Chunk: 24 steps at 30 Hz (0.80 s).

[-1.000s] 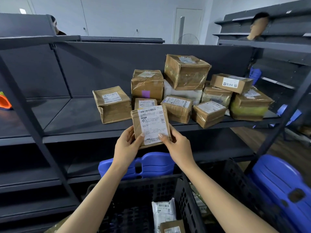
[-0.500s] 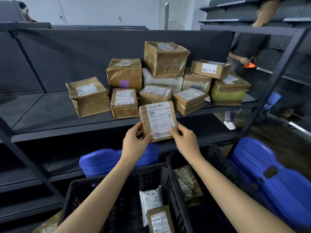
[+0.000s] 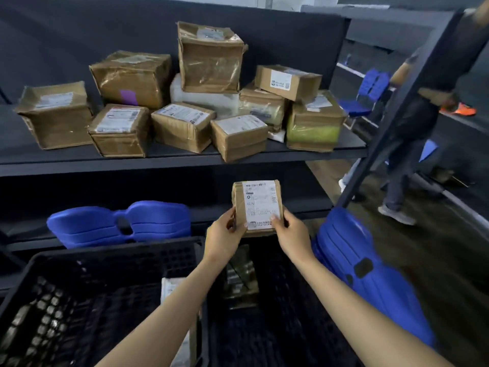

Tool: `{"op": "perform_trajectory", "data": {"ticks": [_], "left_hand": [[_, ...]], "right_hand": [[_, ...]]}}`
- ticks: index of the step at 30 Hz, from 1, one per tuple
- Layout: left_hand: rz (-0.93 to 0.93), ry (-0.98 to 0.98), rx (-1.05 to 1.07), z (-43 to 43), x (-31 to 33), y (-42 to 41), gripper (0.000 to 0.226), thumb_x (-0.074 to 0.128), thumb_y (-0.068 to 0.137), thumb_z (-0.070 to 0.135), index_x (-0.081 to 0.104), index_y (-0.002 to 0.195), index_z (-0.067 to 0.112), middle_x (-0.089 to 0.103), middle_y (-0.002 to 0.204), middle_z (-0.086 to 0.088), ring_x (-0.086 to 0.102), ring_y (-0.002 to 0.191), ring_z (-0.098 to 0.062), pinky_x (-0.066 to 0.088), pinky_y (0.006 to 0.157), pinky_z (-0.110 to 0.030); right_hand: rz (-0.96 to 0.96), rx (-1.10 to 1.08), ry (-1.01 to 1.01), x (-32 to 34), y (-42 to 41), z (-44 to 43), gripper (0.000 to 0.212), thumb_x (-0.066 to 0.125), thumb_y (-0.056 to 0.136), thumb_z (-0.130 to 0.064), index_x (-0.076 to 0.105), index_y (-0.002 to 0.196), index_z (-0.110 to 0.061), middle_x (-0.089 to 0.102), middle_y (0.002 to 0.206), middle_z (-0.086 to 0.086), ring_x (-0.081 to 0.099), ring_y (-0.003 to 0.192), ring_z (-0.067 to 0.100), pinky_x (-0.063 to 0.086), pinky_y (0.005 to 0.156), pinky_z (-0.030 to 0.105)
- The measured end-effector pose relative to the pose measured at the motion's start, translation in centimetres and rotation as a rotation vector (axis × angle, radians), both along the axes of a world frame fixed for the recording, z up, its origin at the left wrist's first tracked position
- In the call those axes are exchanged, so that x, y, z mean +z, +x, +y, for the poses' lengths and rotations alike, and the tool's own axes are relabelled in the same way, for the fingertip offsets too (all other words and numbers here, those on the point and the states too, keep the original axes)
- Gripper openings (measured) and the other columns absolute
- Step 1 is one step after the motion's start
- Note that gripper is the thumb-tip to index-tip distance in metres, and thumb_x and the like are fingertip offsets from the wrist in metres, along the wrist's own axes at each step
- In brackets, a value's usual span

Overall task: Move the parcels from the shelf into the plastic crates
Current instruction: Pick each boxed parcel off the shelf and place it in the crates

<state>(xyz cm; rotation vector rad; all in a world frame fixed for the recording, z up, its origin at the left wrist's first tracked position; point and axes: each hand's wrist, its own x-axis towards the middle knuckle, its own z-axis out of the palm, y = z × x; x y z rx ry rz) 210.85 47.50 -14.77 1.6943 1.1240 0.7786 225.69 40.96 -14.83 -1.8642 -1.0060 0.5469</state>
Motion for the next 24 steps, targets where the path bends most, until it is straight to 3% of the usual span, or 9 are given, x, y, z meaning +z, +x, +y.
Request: {"op": "perform_trajectory", "data": {"ticks": [4,9,11,14,16,20,24], "left_hand": [[0.076,0.019,-0.005,-1.9,-2.1,3.5,0.045,0.062,0.090,0.024,0.051,0.134,0.029,0.067,0.103,0.016,0.058,0.084,0.002,0.041,0.066,-0.005],[0.186,-0.073,-0.025,-2.5,-5.6,6.5,0.042,0.062,0.091,0.021,0.051,0.131,0.022,0.062,0.100,0.014,0.056,0.082,0.000,0.040,0.059,-0.005],[0.239,-0.116,-0.051,-2.3,-7.4,7.3,0.045,0.067,0.086,0.020,0.052,0.129,0.020,0.066,0.106,0.010,0.058,0.086,-0.003,0.041,0.062,-0.006],[0.311,-0.155,-0.089,-1.7,-10.7,8.1,0.057,0.074,0.079,0.021,0.050,0.130,0.020,0.067,0.116,0.004,0.063,0.101,-0.012,0.048,0.078,-0.020],[0.348,-0.182,-0.108,-1.5,-12.9,8.7,0.061,0.074,0.079,0.018,0.046,0.133,0.020,0.067,0.117,0.001,0.063,0.106,-0.017,0.047,0.078,-0.023],[0.388,-0.214,-0.122,-1.4,-17.1,10.0,0.058,0.075,0.077,0.015,0.049,0.129,0.018,0.069,0.114,0.000,0.065,0.104,-0.018,0.052,0.086,-0.028],[0.422,-0.249,-0.130,-1.2,-20.7,11.1,0.055,0.079,0.074,0.019,0.052,0.122,0.016,0.070,0.110,0.003,0.065,0.101,-0.015,0.053,0.085,-0.030]], "right_hand": [[-0.070,0.040,-0.101,-2.0,3.6,-0.5,0.036,0.048,0.098,-0.026,0.053,0.133,-0.019,0.065,0.121,-0.002,0.062,0.108,0.016,0.047,0.084,0.024],[-0.096,0.052,-0.188,-5.4,6.1,-0.7,0.033,0.047,0.099,-0.022,0.054,0.129,-0.013,0.066,0.122,0.004,0.063,0.107,0.020,0.044,0.077,0.020],[-0.077,0.049,-0.225,-7.4,6.8,-0.6,0.033,0.047,0.099,-0.022,0.053,0.130,-0.013,0.065,0.123,0.003,0.062,0.109,0.020,0.044,0.078,0.019],[-0.071,0.037,-0.262,-10.8,7.5,-0.8,0.032,0.048,0.098,-0.023,0.053,0.128,-0.013,0.064,0.124,0.004,0.062,0.110,0.020,0.047,0.082,0.023],[-0.070,0.042,-0.285,-13.2,7.9,-0.8,0.033,0.048,0.098,-0.024,0.050,0.130,-0.014,0.063,0.125,0.003,0.061,0.111,0.020,0.048,0.085,0.025],[-0.067,0.008,-0.370,-17.5,8.3,-0.9,0.042,0.045,0.099,-0.026,0.042,0.139,-0.013,0.060,0.128,0.003,0.060,0.112,0.019,0.047,0.082,0.023],[-0.042,-0.039,-0.371,-20.9,8.5,-0.7,0.041,0.045,0.099,-0.024,0.042,0.138,-0.013,0.061,0.127,0.003,0.061,0.112,0.019,0.050,0.087,0.028]]}}
